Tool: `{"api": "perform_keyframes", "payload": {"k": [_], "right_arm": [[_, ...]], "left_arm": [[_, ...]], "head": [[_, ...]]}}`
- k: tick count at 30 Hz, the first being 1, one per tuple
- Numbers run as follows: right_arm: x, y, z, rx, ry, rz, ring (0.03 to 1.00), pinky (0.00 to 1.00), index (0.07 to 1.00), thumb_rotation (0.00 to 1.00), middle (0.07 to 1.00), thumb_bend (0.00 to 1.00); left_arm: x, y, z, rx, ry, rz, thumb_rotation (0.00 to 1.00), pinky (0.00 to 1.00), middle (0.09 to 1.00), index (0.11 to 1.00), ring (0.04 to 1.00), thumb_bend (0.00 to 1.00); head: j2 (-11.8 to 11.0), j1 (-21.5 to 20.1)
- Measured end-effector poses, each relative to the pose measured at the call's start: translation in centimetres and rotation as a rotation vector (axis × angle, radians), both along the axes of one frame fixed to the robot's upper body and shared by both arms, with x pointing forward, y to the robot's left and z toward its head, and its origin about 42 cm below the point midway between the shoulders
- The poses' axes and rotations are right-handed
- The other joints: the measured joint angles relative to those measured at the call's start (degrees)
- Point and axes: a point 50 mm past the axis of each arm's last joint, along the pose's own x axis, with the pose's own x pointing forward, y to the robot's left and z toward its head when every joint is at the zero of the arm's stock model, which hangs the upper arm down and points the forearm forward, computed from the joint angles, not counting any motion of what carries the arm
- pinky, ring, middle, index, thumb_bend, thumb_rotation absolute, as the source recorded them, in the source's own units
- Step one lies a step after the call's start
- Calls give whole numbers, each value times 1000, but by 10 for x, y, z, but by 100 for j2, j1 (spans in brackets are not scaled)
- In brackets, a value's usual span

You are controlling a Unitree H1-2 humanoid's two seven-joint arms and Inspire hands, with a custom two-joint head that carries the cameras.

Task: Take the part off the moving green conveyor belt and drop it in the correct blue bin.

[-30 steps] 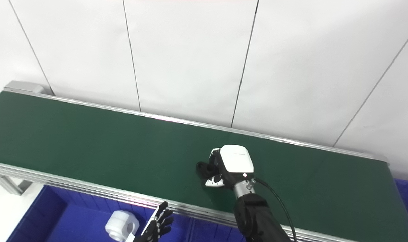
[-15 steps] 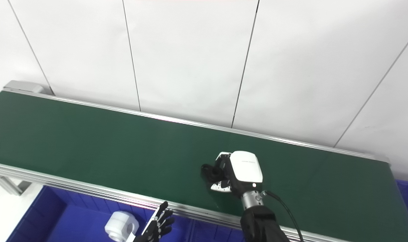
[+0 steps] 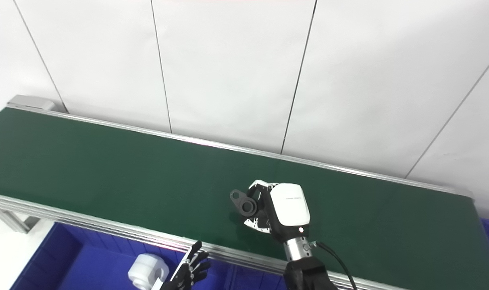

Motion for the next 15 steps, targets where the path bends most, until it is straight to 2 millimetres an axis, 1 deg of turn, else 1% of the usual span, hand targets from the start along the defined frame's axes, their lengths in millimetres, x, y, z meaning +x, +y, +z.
{"api": "perform_keyframes", "payload": {"k": [7, 11, 15], "right_arm": [[-1, 0, 3, 24, -38, 17, 144, 100, 488, 135, 236, 495], [-1, 2, 7, 32, -75, 37, 159, 112, 488, 136, 257, 494], [-1, 3, 11, 30, -103, 58, 153, 109, 487, 135, 250, 497]], "left_arm": [[0, 0, 0, 2, 0, 0, 878, 881, 950, 1000, 906, 653], [0, 0, 0, 2, 0, 0, 879, 880, 948, 1000, 903, 650], [0, 0, 0, 2, 0, 0, 882, 879, 948, 1000, 902, 642]], "head": [[-9, -9], [-18, -9], [-18, -17]]}}
